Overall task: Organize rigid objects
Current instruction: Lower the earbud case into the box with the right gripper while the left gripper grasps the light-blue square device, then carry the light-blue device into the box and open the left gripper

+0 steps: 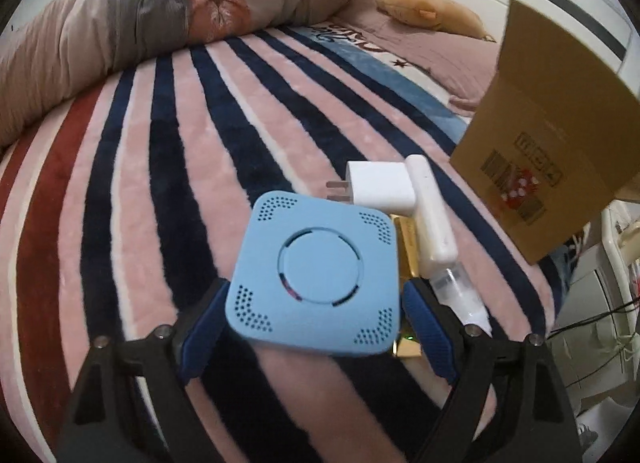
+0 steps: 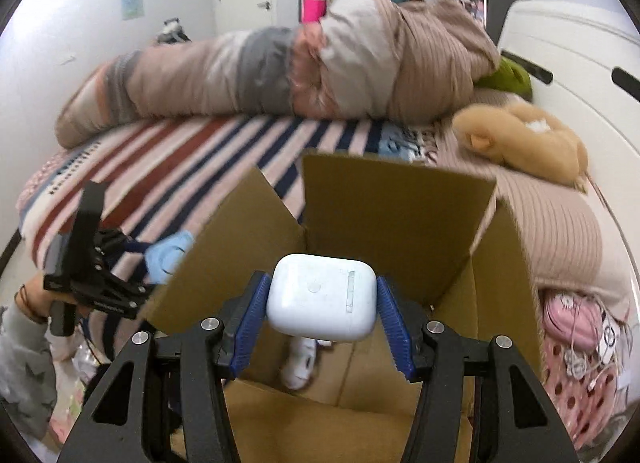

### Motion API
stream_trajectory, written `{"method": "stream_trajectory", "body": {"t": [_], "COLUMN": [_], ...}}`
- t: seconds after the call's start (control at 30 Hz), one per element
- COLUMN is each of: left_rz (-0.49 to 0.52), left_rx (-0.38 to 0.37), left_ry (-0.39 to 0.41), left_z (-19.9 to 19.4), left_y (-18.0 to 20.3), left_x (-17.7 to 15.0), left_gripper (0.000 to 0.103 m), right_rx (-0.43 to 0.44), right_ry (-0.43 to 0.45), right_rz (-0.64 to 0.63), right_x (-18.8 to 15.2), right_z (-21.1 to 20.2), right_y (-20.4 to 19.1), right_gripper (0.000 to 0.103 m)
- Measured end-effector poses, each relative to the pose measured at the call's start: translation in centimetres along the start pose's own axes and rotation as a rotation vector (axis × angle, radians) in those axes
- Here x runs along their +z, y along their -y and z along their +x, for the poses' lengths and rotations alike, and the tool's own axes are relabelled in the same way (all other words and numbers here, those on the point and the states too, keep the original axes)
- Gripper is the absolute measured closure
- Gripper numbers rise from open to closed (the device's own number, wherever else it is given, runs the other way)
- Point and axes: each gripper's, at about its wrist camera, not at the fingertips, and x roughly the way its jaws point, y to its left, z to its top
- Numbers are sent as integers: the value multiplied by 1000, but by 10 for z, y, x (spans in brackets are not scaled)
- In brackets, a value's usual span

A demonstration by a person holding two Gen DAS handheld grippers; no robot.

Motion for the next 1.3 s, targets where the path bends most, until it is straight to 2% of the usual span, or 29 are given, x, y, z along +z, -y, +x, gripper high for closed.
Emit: {"method": "stream_trajectory", "body": {"t": [0.17, 0.27, 0.6, 0.77, 0.93, 1.0, 1.07, 1.13, 1.2, 1.3], "left_rz": [-32, -34, -54, -44, -34, -15, 10, 25, 35, 98], "left_rx": [-6, -2, -10, -9, -66, -107, -140, -178, -229, -282], "left_ry": [34, 46, 52, 60, 157, 187, 203, 201, 186, 168], "left_z": [4, 5, 11, -4, -61, -88, -108, -122, -128, -130], "left_y": [-6, -6, -9, -13, -7, 4, 18, 35, 53, 91], "left_x": [4, 4, 10, 13, 29, 41, 54, 70, 85, 105], "left_gripper": [22, 22, 21, 22, 22, 22, 22, 22, 22, 22], "right_rx": [-28, -46, 37, 76, 183, 233, 270, 304, 337, 327], "right_ry": [-19, 8, 44, 62, 98, 109, 128, 151, 173, 197], "right_rz": [25, 0, -32, -41, -93, -120, -153, -190, -234, -280], "right_x": [-7, -7, 4, 8, 9, 9, 6, 4, 0, -2], "right_z": [-1, -10, -16, -20, -24, -25, -27, -30, -33, -37], "right_y": [10, 7, -15, -19, -29, -34, -40, -48, -55, -59], "right_gripper": [50, 38, 37, 37, 37, 33, 17, 11, 10, 10]}}
